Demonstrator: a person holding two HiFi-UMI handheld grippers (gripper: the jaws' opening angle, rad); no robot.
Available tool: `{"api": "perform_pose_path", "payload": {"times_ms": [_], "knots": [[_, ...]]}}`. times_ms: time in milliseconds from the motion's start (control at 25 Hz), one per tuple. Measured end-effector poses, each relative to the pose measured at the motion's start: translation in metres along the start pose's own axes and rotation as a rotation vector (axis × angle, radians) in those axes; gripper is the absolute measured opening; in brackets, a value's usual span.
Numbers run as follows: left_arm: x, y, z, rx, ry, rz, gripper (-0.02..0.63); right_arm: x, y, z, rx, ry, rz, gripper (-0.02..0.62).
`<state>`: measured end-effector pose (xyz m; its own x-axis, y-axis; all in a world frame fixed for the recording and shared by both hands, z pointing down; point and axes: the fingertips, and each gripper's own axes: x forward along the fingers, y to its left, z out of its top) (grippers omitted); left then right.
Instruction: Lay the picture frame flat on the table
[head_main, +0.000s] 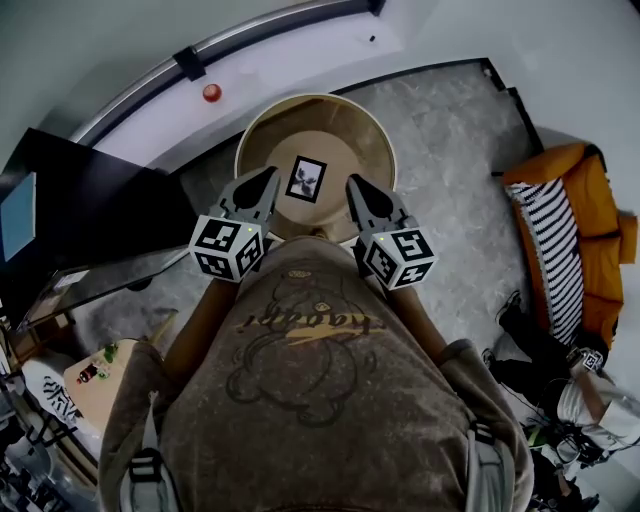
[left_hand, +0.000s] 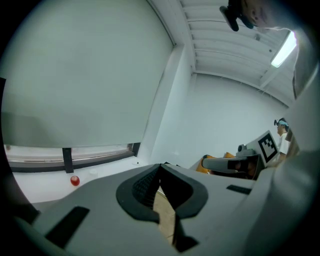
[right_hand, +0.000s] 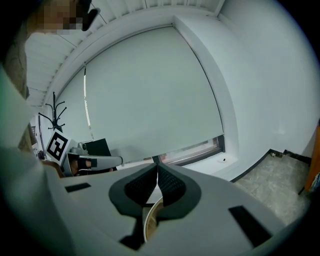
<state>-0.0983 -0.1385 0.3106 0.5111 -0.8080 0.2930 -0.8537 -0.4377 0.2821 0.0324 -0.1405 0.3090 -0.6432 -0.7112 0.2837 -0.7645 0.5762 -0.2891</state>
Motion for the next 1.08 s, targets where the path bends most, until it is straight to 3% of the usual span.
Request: {"api": "perform_pose_path", "payload": {"times_ms": [1080], "knots": [[0.003,0.010,-0.007,-0.036,0.020,-0.004,0.018,0.012,-0.001,0.004,-0.006,-0.009,0.004,0.020]]}}
